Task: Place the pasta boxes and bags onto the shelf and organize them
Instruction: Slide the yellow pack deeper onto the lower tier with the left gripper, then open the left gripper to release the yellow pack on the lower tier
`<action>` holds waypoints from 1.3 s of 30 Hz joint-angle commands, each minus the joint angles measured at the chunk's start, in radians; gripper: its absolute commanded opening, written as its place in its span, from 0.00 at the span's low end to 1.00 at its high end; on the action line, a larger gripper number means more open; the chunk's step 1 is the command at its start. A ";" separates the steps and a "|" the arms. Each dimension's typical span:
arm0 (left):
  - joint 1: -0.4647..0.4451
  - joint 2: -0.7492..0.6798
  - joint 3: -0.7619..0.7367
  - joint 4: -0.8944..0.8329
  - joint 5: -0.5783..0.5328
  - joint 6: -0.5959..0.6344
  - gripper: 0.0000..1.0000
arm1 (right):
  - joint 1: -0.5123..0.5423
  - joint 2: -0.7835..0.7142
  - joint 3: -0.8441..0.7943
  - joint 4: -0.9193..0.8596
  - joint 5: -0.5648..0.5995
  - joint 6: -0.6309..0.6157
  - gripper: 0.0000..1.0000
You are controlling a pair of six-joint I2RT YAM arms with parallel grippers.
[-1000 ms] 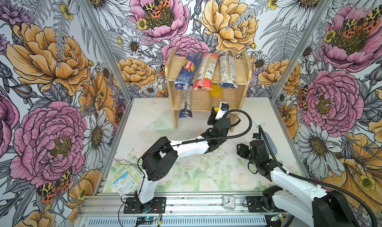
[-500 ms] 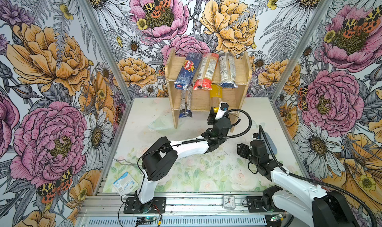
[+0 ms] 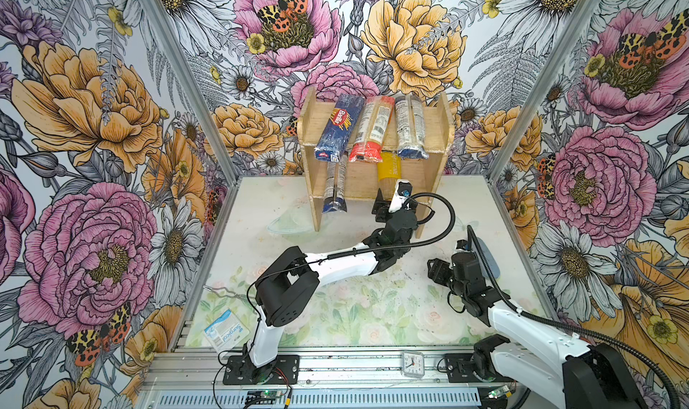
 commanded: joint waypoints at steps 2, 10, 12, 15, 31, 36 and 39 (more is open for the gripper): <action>0.011 -0.039 0.021 0.024 0.015 -0.001 0.83 | -0.005 -0.006 0.000 0.019 -0.006 -0.007 0.69; 0.006 -0.045 0.017 0.024 0.012 0.009 0.88 | -0.007 -0.009 -0.005 0.019 -0.007 -0.008 0.69; 0.004 -0.049 0.016 0.023 0.012 0.008 0.88 | -0.008 -0.010 -0.004 0.019 -0.008 -0.007 0.69; 0.001 -0.050 0.014 0.025 0.011 0.009 0.88 | -0.008 -0.012 -0.006 0.019 -0.007 -0.008 0.70; -0.007 -0.064 0.009 0.025 0.018 0.026 0.92 | -0.012 -0.023 -0.012 0.019 -0.009 -0.005 0.70; -0.011 -0.071 -0.001 0.027 0.020 0.030 0.93 | -0.014 -0.023 -0.013 0.019 -0.010 -0.005 0.70; -0.013 -0.073 -0.005 0.028 0.020 0.031 0.93 | -0.013 -0.020 -0.011 0.019 -0.011 -0.006 0.70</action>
